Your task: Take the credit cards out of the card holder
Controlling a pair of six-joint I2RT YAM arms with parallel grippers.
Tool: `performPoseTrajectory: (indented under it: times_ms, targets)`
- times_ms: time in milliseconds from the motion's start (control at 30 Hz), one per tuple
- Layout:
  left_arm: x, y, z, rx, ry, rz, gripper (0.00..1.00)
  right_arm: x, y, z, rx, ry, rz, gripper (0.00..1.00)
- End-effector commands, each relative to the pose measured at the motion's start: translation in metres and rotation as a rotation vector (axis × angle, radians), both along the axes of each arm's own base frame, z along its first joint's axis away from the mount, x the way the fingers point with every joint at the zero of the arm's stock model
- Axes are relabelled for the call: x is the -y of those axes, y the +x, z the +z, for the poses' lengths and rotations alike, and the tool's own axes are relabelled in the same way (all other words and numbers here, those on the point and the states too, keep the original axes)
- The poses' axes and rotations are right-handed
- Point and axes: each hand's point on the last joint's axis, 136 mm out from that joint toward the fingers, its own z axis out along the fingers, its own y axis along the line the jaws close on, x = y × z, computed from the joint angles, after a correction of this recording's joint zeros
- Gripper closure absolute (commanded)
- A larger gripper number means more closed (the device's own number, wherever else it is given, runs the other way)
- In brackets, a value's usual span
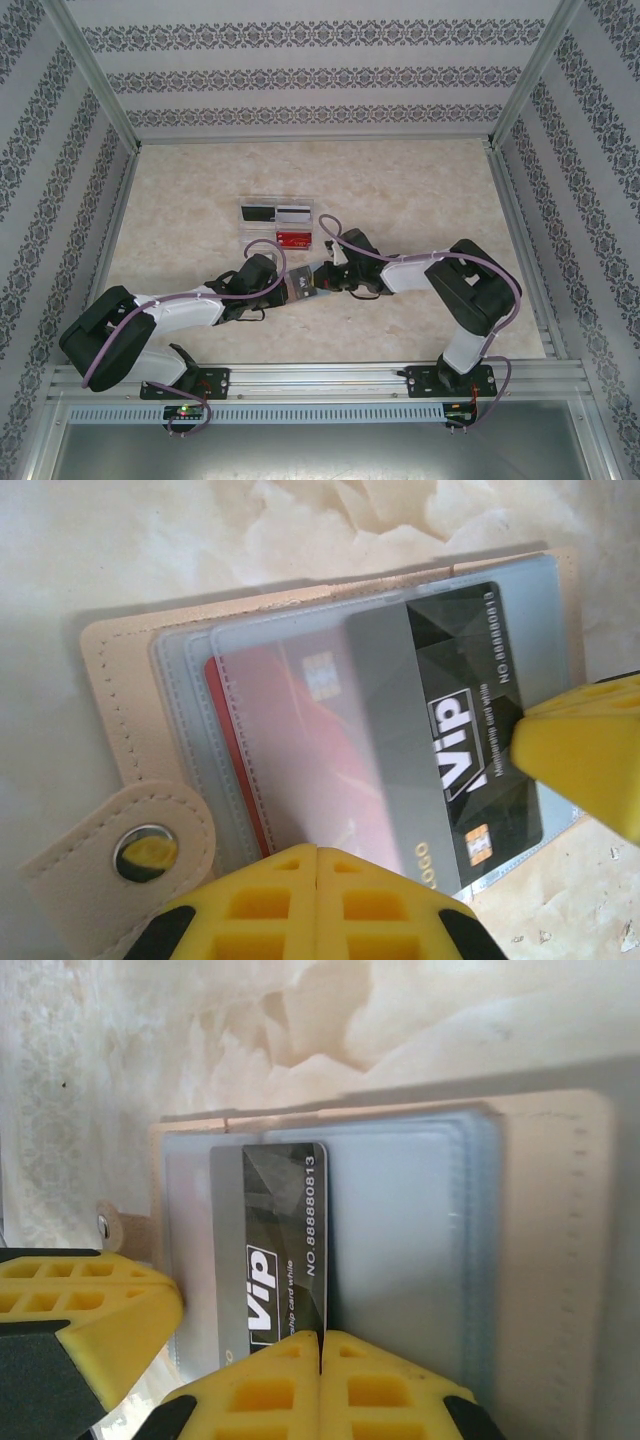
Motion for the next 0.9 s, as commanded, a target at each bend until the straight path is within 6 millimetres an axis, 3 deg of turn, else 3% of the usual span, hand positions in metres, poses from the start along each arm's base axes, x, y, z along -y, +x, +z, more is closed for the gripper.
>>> performPoseTrajectory:
  times_ms: [0,200,367,433,633,867]
  targets:
    - [-0.019,-0.015,-0.018,-0.06,0.081,0.016,0.97,0.019,0.001,-0.001,0.011,-0.042,-0.031,1.0]
    - [-0.015,-0.013,-0.012,-0.049,0.068,0.011,0.95,0.033,0.004,0.017,0.059,-0.024,-0.049,1.0]
    - [-0.006,-0.008,0.004,-0.024,0.021,-0.001,0.68,0.036,0.005,0.032,0.107,-0.012,-0.055,1.0]
    - [0.0,-0.005,0.015,-0.006,-0.023,-0.002,0.62,0.035,0.005,0.039,0.133,0.008,-0.053,1.0]
    - [0.021,0.002,0.055,0.065,-0.207,-0.009,0.56,0.028,0.003,0.063,0.184,0.117,-0.053,1.0]
    - [0.039,0.008,0.081,0.103,-0.397,-0.019,0.56,0.016,-0.004,0.094,0.211,0.292,-0.026,1.0]
